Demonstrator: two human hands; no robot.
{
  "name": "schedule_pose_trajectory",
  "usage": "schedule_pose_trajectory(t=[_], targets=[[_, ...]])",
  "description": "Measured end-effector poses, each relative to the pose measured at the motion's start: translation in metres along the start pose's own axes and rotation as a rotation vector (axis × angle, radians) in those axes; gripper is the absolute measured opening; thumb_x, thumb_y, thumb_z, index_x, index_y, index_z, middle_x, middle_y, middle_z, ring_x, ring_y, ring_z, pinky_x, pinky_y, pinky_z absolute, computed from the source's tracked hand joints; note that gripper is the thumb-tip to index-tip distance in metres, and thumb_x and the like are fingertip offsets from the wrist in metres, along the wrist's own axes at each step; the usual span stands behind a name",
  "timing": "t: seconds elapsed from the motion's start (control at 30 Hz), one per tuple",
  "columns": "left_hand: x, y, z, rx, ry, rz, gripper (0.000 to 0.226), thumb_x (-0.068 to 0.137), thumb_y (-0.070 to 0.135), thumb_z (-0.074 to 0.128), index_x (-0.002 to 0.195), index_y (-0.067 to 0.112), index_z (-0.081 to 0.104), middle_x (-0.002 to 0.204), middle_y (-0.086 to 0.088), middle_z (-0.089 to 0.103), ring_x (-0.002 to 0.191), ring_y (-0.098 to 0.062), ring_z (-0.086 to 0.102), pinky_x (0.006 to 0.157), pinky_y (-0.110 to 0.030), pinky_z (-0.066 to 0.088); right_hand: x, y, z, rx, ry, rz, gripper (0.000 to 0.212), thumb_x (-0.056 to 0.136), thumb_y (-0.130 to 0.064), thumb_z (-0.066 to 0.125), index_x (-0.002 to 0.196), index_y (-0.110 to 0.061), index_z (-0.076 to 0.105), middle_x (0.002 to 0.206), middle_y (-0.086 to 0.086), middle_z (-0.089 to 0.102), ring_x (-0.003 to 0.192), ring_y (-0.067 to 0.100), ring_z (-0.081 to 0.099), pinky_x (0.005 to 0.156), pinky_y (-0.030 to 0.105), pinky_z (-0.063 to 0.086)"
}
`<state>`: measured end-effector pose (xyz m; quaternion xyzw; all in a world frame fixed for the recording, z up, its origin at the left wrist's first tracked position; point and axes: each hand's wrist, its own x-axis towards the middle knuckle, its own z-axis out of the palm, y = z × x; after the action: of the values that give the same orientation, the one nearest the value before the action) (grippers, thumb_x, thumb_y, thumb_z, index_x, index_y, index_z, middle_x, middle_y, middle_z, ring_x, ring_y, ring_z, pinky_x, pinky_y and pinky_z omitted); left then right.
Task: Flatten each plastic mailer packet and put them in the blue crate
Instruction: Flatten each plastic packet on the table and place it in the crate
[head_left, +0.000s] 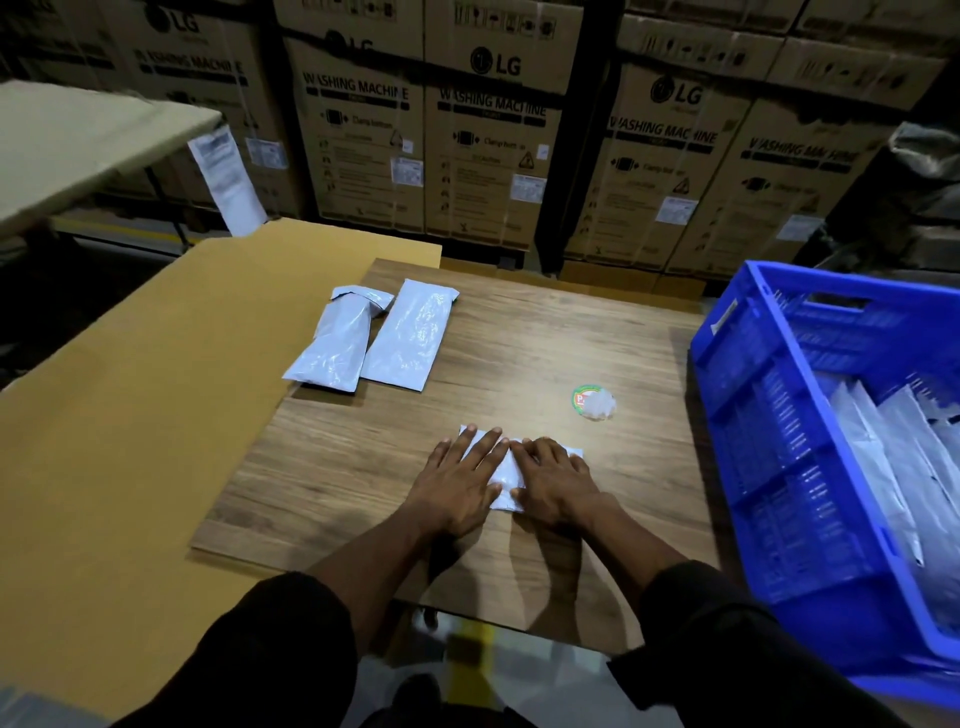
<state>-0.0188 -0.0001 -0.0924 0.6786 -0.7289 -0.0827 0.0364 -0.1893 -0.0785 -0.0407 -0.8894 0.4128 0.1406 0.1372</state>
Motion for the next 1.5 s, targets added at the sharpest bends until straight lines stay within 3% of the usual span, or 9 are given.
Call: schedule_pose_trajectory(t=[0.13, 0.37, 0.63, 0.8, 0.93, 1.17, 1.3, 1.4, 1.5], targets=[[-0.001, -0.002, -0.002, -0.036, -0.007, -0.006, 0.076, 0.090, 0.054, -0.004, 0.161, 0.026, -0.003, 0.168, 0.011, -0.011, 0.155, -0.019, -0.010, 0.122, -0.043, 0.001, 0.004, -0.002, -0.006, 0.002, -0.048, 0.022, 0.075, 0.097, -0.042, 0.050, 0.157, -0.021, 0.011, 0.158, 0.005, 0.016, 0.148, 0.023, 0.006, 0.115, 0.052, 0.019], [-0.008, -0.012, -0.003, -0.048, 0.012, -0.075, 0.082, 0.088, 0.053, -0.004, 0.161, 0.017, -0.002, 0.168, 0.003, -0.010, 0.155, -0.016, -0.005, 0.124, -0.044, 0.003, -0.004, 0.002, 0.013, 0.022, -0.066, 0.029, 0.070, 0.103, -0.046, 0.029, 0.158, -0.027, -0.012, 0.165, -0.006, -0.016, 0.150, 0.019, -0.020, 0.121, 0.053, -0.006], [-0.013, -0.012, -0.003, -0.020, 0.034, -0.102, 0.077, 0.092, 0.051, -0.002, 0.162, 0.019, 0.000, 0.168, 0.006, -0.008, 0.155, -0.014, -0.003, 0.123, -0.047, 0.002, -0.013, 0.009, 0.025, 0.019, 0.069, -0.001, 0.069, 0.102, -0.056, 0.018, 0.158, -0.027, -0.011, 0.165, -0.011, -0.016, 0.151, 0.016, -0.018, 0.121, 0.053, -0.006], [-0.014, -0.012, -0.003, -0.013, 0.057, -0.108, 0.074, 0.095, 0.049, 0.007, 0.162, 0.017, 0.010, 0.168, 0.004, 0.002, 0.155, -0.017, 0.006, 0.123, -0.053, 0.012, -0.018, 0.018, 0.034, 0.033, 0.156, 0.004, 0.069, 0.102, -0.059, 0.015, 0.158, -0.026, -0.007, 0.165, -0.012, -0.013, 0.151, 0.013, -0.016, 0.121, 0.050, -0.006], [-0.013, -0.010, -0.005, -0.014, 0.012, -0.114, 0.078, 0.089, 0.051, -0.004, 0.162, 0.021, -0.003, 0.167, 0.009, -0.011, 0.155, -0.013, -0.006, 0.123, -0.049, 0.000, -0.030, 0.042, 0.035, 0.025, 0.129, 0.048, 0.070, 0.099, -0.064, 0.011, 0.157, -0.031, -0.010, 0.161, -0.020, -0.022, 0.149, 0.007, -0.021, 0.120, 0.056, -0.006], [-0.015, -0.029, -0.010, -0.022, -0.075, -0.098, 0.074, 0.088, 0.052, -0.007, 0.159, 0.030, -0.016, 0.163, 0.018, -0.022, 0.152, -0.009, -0.016, 0.123, -0.048, -0.005, -0.044, 0.064, 0.035, 0.037, 0.092, 0.048, 0.072, 0.097, -0.067, 0.008, 0.156, -0.033, -0.014, 0.157, -0.023, -0.030, 0.145, 0.004, -0.029, 0.118, 0.057, -0.011], [-0.012, -0.031, -0.015, -0.057, -0.130, -0.104, 0.079, 0.085, 0.050, -0.005, 0.159, 0.024, -0.016, 0.163, 0.011, -0.026, 0.152, -0.015, -0.020, 0.123, -0.050, -0.006, -0.043, 0.060, 0.029, 0.062, 0.041, 0.061, 0.074, 0.099, -0.065, 0.014, 0.157, -0.029, -0.014, 0.159, -0.019, -0.029, 0.147, 0.010, -0.028, 0.116, 0.058, -0.012], [-0.011, -0.021, -0.017, -0.140, -0.028, -0.115, 0.080, 0.085, 0.041, 0.004, 0.160, 0.014, -0.006, 0.162, 0.005, -0.024, 0.152, -0.015, -0.019, 0.123, -0.049, -0.005, -0.042, 0.050, 0.026, 0.009, 0.151, 0.038, 0.074, 0.100, -0.061, 0.017, 0.158, -0.024, -0.010, 0.161, -0.009, -0.026, 0.149, 0.019, -0.026, 0.116, 0.057, -0.012], [-0.008, 0.001, -0.007, -0.080, 0.152, -0.013, 0.070, 0.096, 0.038, 0.024, 0.158, 0.005, 0.025, 0.166, -0.006, 0.011, 0.154, -0.023, 0.013, 0.121, -0.047, 0.012, -0.038, 0.034, 0.030, -0.094, 0.261, -0.094, 0.074, 0.098, -0.062, 0.013, 0.159, -0.022, -0.002, 0.163, -0.008, -0.018, 0.151, 0.019, -0.019, 0.118, 0.052, -0.012]])
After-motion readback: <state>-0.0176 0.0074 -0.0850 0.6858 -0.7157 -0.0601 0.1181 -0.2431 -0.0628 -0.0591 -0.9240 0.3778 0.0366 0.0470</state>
